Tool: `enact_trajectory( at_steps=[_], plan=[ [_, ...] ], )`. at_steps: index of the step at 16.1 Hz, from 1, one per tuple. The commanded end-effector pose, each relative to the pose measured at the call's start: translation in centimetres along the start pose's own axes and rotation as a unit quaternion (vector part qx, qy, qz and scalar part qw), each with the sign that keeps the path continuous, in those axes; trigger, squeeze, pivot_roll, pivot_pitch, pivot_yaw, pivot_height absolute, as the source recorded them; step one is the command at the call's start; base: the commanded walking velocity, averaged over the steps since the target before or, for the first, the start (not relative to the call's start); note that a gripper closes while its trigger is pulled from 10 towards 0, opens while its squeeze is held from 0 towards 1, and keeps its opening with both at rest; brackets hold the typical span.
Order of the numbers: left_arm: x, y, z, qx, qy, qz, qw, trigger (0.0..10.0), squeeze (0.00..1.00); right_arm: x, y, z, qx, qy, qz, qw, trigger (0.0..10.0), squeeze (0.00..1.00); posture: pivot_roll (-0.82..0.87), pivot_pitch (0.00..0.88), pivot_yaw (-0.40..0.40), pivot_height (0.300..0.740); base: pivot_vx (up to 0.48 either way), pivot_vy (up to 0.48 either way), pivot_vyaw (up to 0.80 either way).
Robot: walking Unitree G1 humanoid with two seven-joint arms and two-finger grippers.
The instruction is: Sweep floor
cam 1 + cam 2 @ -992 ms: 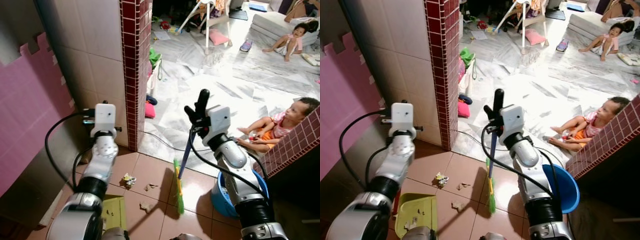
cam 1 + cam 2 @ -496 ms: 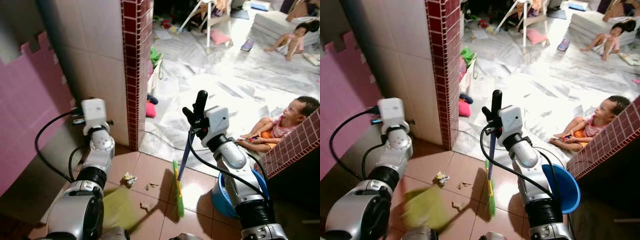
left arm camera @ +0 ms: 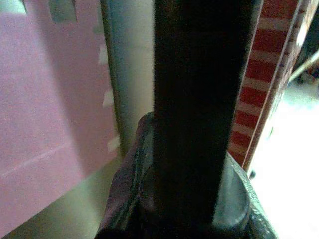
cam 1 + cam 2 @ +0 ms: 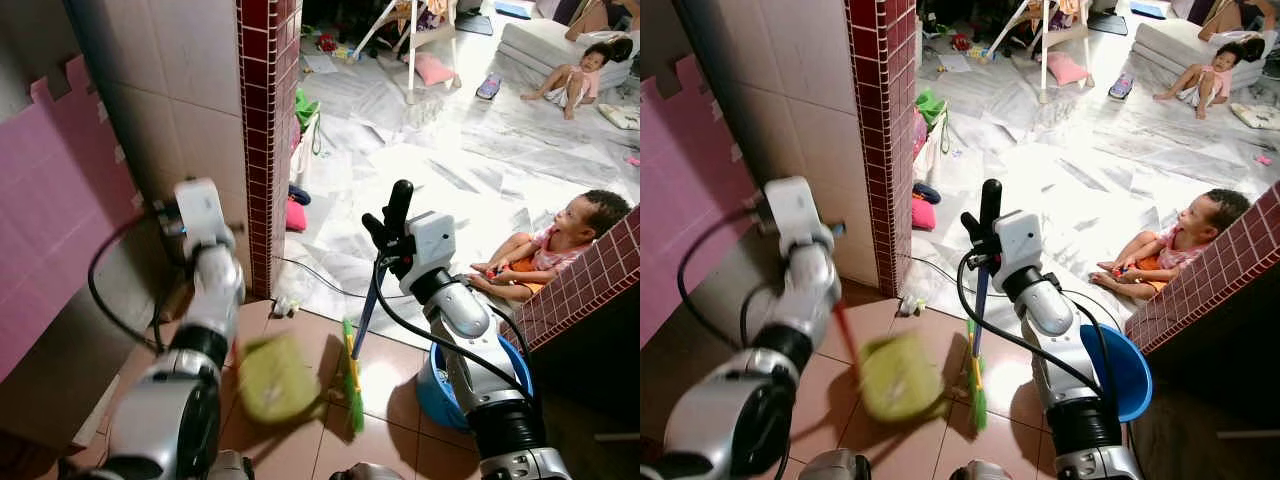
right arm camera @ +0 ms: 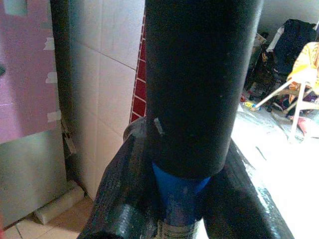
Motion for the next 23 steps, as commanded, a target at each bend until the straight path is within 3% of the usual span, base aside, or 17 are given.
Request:
enact_trajectory(
  at_steps=[1, 7, 11, 12, 18, 19, 20, 22, 23],
  plan=[
    [0.0, -0.4, 0.3, 0.005, -0.008, -0.011, 1.000, 10.0, 0.00, -0.1, -0.6, 1.0, -0.017, -0.017, -0.008, 1.000, 10.0, 0.00, -0.09, 0.011, -0.080, 0.740, 0.000, 0.000, 0.00],
    [-2.0, -0.4, -2.7, 0.044, 0.021, -0.059, 0.997, 10.0, 0.00, 0.1, 0.0, 0.5, 0.009, -0.004, 0.007, 1.000, 10.0, 0.00, -0.09, 0.009, -0.079, 0.740, 0.000, 0.000, 0.00],
    [-2.0, -1.4, -2.9, 0.046, 0.033, -0.078, 0.995, 10.0, 0.00, 0.0, 0.8, 0.3, 0.120, 0.014, 0.047, 0.992, 10.0, 0.00, -0.11, 0.002, -0.073, 0.740, 0.000, 0.000, 0.00],
    [-2.1, -1.6, -3.0, 0.046, 0.035, -0.084, 0.995, 10.0, 0.00, 0.2, 0.4, 0.8, 0.163, 0.009, 0.046, 0.986, 10.0, 0.00, -0.11, 0.001, -0.069, 0.740, 0.000, 0.000, 0.00],
    [-2.0, -1.9, -3.1, 0.029, 0.044, -0.094, 0.994, 10.0, 0.00, 0.5, -2.0, 4.1, 0.303, -0.047, 0.067, 0.949, 10.0, 0.00, -0.11, 0.000, -0.064, 0.740, 0.000, 0.000, 0.00],
    [-2.0, -1.9, -3.1, 0.023, 0.047, -0.095, 0.994, 10.0, 0.00, 0.6, -2.4, 4.5, 0.302, -0.051, 0.067, 0.950, 10.0, 0.00, -0.11, 0.000, -0.064, 0.740, 0.000, 0.000, 0.00],
    [-2.0, -2.1, -3.1, 0.009, 0.054, -0.101, 0.993, 10.0, 0.00, 0.8, -2.9, 4.7, 0.266, -0.053, 0.065, 0.960, 10.0, 0.00, -0.11, 0.000, -0.062, 0.740, 0.000, 0.000, 0.00],
    [-1.9, -2.4, -3.0, 0.010, 0.056, -0.120, 0.991, 10.0, 0.00, 1.3, -4.6, 4.7, 0.147, -0.050, 0.026, 0.987, 10.0, 0.00, -0.11, 0.000, -0.059, 0.740, 0.000, 0.000, 0.00],
    [-1.9, -2.6, -2.9, 0.005, 0.059, -0.130, 0.990, 10.0, 0.00, 1.5, -5.6, 4.7, 0.097, -0.051, -0.003, 0.994, 10.0, 0.00, -0.11, 0.000, -0.058, 0.740, 0.000, 0.000, 0.00]
  ],
)
Point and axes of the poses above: a point about 5 cm out from each wrist's last joint towards the gripper, its own x axis pointing out of the wrist towards the gripper, its own z axis along the axis of the wrist's last joint, y = z × x, the point moved 4 cm from there along x, pointing out of the wrist towards the gripper, and after that the axes turned 13 degrees about -x, right-handed, at the moved point
